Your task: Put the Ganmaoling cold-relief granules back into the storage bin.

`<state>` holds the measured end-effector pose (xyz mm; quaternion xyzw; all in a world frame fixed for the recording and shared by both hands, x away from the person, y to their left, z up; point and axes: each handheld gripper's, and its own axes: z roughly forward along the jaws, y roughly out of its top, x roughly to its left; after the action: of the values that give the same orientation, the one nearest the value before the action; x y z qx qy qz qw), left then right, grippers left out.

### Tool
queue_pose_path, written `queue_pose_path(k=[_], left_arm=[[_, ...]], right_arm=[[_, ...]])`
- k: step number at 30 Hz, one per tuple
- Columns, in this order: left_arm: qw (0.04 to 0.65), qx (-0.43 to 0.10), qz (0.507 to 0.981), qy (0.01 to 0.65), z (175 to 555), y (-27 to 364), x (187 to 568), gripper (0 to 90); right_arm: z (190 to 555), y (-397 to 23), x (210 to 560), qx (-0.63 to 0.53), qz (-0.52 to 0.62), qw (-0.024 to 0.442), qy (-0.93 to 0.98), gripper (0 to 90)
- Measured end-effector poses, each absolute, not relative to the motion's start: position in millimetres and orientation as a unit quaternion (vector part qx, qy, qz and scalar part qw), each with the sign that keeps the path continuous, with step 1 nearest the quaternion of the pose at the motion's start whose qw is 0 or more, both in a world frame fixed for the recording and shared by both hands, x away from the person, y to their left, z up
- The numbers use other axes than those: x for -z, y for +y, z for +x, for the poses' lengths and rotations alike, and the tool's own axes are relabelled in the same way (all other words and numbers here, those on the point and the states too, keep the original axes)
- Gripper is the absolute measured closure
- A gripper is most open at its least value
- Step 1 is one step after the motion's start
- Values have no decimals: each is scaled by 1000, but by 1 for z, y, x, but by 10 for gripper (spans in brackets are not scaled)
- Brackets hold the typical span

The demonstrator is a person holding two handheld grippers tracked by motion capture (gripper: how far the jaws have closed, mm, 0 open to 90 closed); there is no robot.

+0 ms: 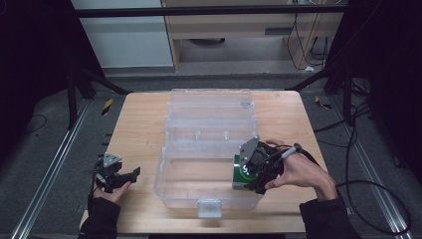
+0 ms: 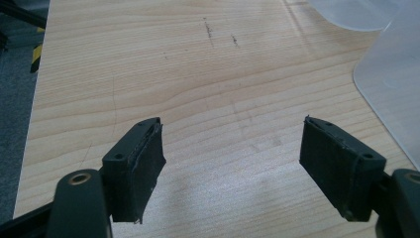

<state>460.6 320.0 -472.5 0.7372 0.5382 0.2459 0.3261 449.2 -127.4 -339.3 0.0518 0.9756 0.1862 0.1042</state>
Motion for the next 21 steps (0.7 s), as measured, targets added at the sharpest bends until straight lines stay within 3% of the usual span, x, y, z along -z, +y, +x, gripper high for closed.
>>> queue_pose_path(k=[21], left_arm=[[327, -246, 737, 538, 461, 320, 472, 245]], right_arm=[[448, -121, 358, -175, 40, 94, 979, 157]])
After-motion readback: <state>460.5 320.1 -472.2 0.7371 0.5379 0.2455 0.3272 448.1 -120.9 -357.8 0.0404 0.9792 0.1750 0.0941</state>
